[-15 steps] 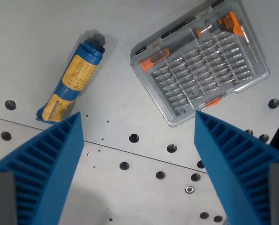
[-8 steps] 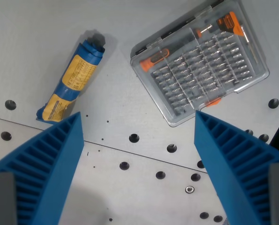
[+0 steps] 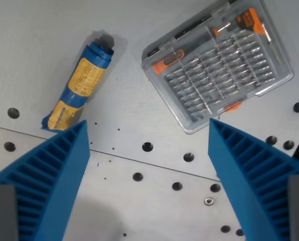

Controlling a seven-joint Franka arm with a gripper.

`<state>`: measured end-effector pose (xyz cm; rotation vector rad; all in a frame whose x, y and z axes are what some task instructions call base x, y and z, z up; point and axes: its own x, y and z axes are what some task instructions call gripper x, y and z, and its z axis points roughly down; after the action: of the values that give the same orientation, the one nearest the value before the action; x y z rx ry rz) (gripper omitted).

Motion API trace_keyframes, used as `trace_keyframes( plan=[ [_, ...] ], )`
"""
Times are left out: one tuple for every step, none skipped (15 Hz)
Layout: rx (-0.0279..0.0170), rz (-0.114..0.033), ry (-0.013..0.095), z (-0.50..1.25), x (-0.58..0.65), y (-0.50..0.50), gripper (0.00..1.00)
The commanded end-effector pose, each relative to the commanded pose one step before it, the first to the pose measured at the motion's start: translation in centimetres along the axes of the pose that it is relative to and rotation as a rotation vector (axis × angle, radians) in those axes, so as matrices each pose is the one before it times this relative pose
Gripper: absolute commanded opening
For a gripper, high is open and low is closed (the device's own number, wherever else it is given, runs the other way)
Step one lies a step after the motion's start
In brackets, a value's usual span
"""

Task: Move above the blue bag

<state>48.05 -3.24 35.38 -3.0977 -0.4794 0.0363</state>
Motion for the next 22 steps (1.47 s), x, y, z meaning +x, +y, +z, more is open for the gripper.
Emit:
trace_keyframes(
  plan=[
    [-0.02282, 0.1209, 0.0563, 1.027, -0.216, -0.796, 1.00],
    [-0.00169, 0.0191, 0.0077, 0.398, -0.094, -0.208, 1.00],
    [-0.00136, 0.0204, 0.0062, 0.433, -0.114, -0.220, 1.00],
    [-0.00059, 0.0243, 0.0059, 0.461, -0.133, -0.230, 1.00],
    [0.00110, 0.0213, 0.0056, 0.483, -0.145, -0.237, 1.00],
    [0.00218, 0.0196, 0.0022, 0.500, -0.159, -0.241, 1.00],
    [0.00240, 0.0239, 0.0004, 0.500, -0.171, -0.242, 1.00],
    [0.00087, 0.0233, 0.0003, 0.500, -0.181, -0.245, 1.00],
    [0.00120, 0.0256, 0.0014, 0.500, -0.192, -0.249, 1.00],
    [0.00015, 0.0238, -0.0029, 0.500, -0.205, -0.256, 1.00],
    [0.00003, 0.0248, -0.0026, 0.500, -0.215, -0.260, 1.00],
    [-0.00019, 0.0245, 0.0000, 0.500, -0.228, -0.266, 1.00],
    [0.00112, 0.0264, 0.0013, 0.500, -0.241, -0.265, 1.00],
    [0.00199, 0.0207, -0.0006, 0.500, -0.255, -0.262, 1.00],
    [0.00202, 0.0201, 0.0012, 0.500, -0.268, -0.255, 1.00],
    [0.00371, 0.0230, 0.0024, 0.500, -0.281, -0.247, 1.00],
    [0.00319, 0.0274, -0.0020, 0.500, -0.290, -0.237, 1.00],
    [0.00019, 0.0236, -0.0020, 0.500, -0.296, -0.225, 1.00],
    [-0.00070, 0.0175, -0.0003, 0.500, -0.296, -0.213, 1.00],
    [0.00345, 0.0137, -0.0011, 0.500, -0.298, -0.201, 1.00],
    [0.00346, 0.0164, -0.0054, 0.500, -0.299, -0.194, 1.00],
    [0.00320, 0.0221, -0.0027, 0.500, -0.296, -0.186, 1.00]
  ],
)
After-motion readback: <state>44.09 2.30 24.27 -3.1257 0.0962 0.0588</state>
